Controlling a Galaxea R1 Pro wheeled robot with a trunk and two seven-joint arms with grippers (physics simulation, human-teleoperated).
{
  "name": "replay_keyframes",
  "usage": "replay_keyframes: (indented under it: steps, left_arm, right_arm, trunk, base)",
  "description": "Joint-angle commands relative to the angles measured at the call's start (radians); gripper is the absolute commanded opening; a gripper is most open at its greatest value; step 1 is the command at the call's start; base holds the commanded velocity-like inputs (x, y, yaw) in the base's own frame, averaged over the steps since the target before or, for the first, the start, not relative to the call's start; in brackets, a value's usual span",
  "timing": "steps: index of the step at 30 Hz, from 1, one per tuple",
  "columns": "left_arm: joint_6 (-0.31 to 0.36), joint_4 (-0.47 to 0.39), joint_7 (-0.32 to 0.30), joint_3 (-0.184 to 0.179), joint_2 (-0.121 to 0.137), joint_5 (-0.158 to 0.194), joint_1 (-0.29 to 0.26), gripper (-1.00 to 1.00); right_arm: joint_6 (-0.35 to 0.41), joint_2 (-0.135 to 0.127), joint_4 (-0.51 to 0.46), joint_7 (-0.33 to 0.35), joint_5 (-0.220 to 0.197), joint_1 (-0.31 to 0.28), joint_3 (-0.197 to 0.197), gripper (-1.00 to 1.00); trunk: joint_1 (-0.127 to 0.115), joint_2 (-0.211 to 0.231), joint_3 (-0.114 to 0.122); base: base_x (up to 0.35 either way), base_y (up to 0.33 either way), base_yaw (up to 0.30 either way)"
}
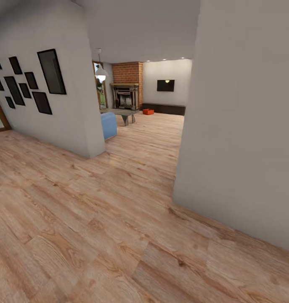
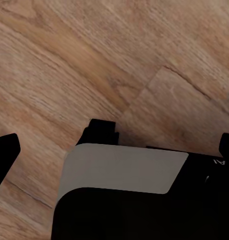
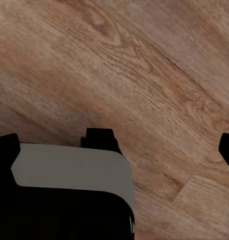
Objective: Move the two storage containers from the living room to the garage. In the garage, place one container on the floor and stack the other container on top of it (either order is fine).
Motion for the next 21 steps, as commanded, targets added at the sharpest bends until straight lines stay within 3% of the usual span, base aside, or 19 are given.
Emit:
replay_keyframes:
  steps: [1,21]
  left_arm:
    - [0.004,0.0,0.003,-0.001,0.0,0.008,-0.001,1.0]
    - [0.004,0.0,0.003,-0.001,0.001,0.008,-0.001,1.0]
  right_arm:
    - [-0.006,0.001,0.003,-0.001,-0.01,-0.001,0.008,1.0]
    - [-0.006,0.001,0.003,-0.001,-0.01,-0.001,0.008,1.0]
  trunk:
    - [0.001,0.0,-0.001]
    - [0.001,0.0,-0.001]
  base:
    - [0.321,0.0,0.275]
    - [0.321,0.0,0.275]
